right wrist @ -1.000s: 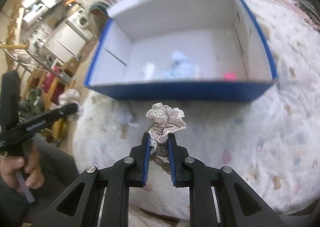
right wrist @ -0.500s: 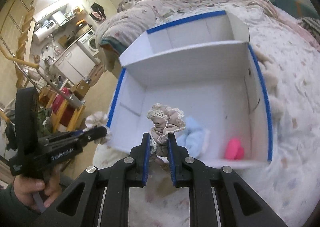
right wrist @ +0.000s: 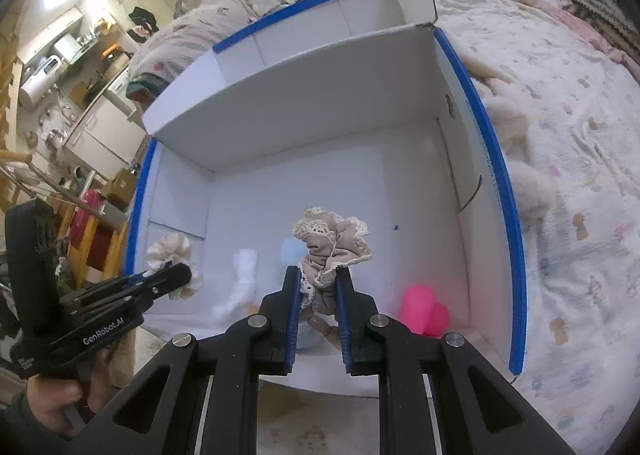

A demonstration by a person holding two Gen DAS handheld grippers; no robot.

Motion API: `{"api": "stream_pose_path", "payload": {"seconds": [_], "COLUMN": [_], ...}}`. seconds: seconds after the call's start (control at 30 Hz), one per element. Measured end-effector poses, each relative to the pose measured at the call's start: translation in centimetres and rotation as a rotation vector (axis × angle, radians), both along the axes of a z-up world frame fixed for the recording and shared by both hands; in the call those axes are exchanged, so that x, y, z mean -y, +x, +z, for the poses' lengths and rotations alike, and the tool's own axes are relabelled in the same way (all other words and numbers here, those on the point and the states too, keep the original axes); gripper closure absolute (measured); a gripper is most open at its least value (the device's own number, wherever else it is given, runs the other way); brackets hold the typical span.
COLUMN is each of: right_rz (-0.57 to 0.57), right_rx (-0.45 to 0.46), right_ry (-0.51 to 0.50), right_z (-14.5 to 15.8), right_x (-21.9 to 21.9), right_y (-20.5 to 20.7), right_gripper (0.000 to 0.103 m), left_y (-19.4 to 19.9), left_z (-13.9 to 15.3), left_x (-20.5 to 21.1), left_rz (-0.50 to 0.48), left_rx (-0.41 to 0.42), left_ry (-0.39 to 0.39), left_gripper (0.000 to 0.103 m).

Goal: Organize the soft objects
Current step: 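Lower the tissue into the box with the left tool while the right tool lowers the scrunchie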

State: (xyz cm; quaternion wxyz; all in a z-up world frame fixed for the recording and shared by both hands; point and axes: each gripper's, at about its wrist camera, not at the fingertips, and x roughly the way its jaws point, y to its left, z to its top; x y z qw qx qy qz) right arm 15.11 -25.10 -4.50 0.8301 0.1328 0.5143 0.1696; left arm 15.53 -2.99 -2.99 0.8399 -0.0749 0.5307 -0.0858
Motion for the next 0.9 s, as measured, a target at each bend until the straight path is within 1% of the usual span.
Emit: {"api": "stream_pose_path", "payload": {"seconds": [0.13, 0.33, 0.47, 0.53, 0.63, 0.8, 0.83, 0.87, 0.9], "right_rz": [0.011, 0.009, -0.007, -0.01, -0.015, -0.015, -0.015, -0.015, -0.017], "right_rx": [-0.023, -0.059, -0.086, -0.081, -0.078, -0.084, -0.085, -0.086, -0.086], "right_ry": [-0.014, -0.028, -0.018, -0.016, -0.024, -0.018, -0.01, -0.001, 0.004], "right_z": [-0.6, -1.7, -2.1, -1.9, -1.9, -2.1, -2.1, -2.1, -2.1], "right_x": [-0.5, -0.4, -0.2, -0.2, -0.2, -0.2, -0.2, -0.2, -0.1], "right_y": [0.0, 0.2, 0.5, 0.5, 0.6, 0.6, 0.6, 0.6, 0.6], "right_gripper": [0.084, 0.084, 0.084, 0.084, 0.084, 0.082, 0.08, 0.076, 0.072], "left_y": [0.5, 0.8, 0.9, 0.9, 1.1, 0.9, 0.9, 0.8, 0.7], "left_z": [-0.7, -1.3, -1.7, -1.7, -1.7, -2.0, -2.0, -2.0, -2.0], "left_x": [1.3, 2.4, 2.5, 2.4, 2.2, 1.7, 1.6, 1.6, 1.5], "left_rz": [-0.032, -0.07, -0.066, -0.057, -0.044, -0.032, -0.031, -0.033, -0.035], "left_rx": [-0.026, -0.036, -0.055, -0.056, -0.06, -0.076, -0.076, -0.077, -0.078], "left_ry": [-0.015, -0.017, -0.027, -0.036, -0.028, -0.044, -0.047, -0.053, -0.055], "left_gripper": [0.089, 0.088, 0.088, 0.084, 0.083, 0.077, 0.076, 0.069, 0.059]}}
